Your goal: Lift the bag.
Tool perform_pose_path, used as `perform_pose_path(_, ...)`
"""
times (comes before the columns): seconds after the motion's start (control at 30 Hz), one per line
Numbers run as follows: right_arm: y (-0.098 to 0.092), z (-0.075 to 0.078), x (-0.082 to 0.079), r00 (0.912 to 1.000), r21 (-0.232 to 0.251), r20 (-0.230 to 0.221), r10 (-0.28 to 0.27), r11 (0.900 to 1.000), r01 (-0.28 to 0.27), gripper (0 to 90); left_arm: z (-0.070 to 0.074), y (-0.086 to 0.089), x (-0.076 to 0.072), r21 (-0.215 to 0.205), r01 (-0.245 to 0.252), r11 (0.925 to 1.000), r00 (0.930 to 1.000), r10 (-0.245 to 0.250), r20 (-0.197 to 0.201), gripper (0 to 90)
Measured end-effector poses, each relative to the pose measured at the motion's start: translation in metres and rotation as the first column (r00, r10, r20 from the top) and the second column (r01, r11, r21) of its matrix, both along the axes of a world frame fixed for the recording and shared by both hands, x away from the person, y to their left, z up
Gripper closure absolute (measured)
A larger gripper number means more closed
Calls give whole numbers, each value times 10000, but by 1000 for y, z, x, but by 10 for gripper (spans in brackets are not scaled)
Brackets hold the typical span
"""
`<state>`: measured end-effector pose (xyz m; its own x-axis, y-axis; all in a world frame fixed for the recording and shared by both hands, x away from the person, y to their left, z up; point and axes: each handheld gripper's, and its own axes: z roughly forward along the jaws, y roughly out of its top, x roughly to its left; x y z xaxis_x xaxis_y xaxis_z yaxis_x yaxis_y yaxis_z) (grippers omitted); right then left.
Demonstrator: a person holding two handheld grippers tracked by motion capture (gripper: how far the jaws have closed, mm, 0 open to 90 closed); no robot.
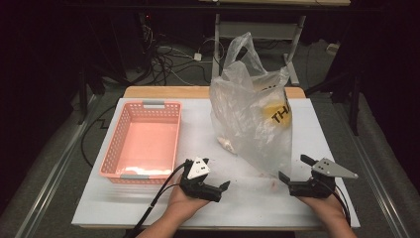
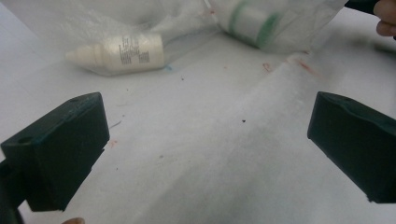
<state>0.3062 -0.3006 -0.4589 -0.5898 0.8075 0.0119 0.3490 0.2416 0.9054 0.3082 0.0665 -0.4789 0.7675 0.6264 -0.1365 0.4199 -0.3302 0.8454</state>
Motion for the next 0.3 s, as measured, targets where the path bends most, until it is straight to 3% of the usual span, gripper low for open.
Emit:
perform_pose_path(0.2, 5, -3, 0, 9997, -89, 178, 193, 9998, -191, 1, -4, 1, 1, -183, -166, 9997, 9996, 162, -210, 0)
perform_pose_path(0.3, 3, -2, -2, 9994, -6, 279, 208, 9998, -208, 1, -4, 0, 0, -56, -201, 9998, 9998, 200, -64, 0)
